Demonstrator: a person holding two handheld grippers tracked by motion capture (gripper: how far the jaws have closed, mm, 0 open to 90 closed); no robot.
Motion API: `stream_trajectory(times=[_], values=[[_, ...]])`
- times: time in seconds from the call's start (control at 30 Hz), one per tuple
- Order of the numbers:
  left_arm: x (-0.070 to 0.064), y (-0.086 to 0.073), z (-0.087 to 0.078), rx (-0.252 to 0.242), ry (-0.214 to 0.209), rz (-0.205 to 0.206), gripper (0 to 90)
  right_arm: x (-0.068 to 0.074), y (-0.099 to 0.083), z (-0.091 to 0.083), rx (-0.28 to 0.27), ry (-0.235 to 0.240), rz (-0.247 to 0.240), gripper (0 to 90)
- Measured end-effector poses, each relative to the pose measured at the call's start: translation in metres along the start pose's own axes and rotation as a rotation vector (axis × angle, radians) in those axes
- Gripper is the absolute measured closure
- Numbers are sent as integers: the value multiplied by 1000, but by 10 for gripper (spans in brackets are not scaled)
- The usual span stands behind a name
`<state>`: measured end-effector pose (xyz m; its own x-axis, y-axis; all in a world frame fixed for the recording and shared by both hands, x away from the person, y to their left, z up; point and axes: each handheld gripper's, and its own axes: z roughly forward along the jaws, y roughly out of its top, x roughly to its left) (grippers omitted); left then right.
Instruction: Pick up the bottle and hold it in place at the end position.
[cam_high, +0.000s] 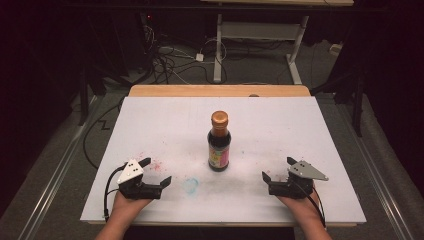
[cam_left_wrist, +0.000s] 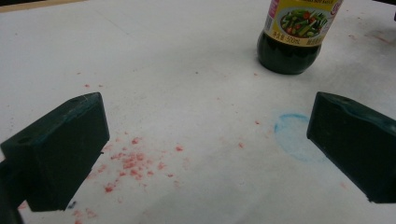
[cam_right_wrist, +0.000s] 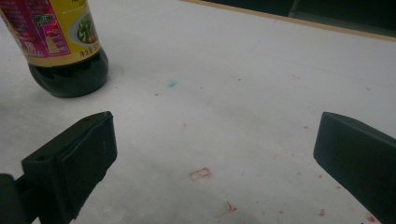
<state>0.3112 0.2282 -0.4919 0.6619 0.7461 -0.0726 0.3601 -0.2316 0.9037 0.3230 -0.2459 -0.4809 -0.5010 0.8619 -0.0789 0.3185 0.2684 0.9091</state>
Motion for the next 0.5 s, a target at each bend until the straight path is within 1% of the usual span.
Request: stream_trajectory(times=[0.3,0.5], values=[[-1,0,0,1,4,3,0,0,0,-1,-10,1,0,2],[0,0,-1,-3,-3,0,0,0,0,-1,-10,6,8,2]])
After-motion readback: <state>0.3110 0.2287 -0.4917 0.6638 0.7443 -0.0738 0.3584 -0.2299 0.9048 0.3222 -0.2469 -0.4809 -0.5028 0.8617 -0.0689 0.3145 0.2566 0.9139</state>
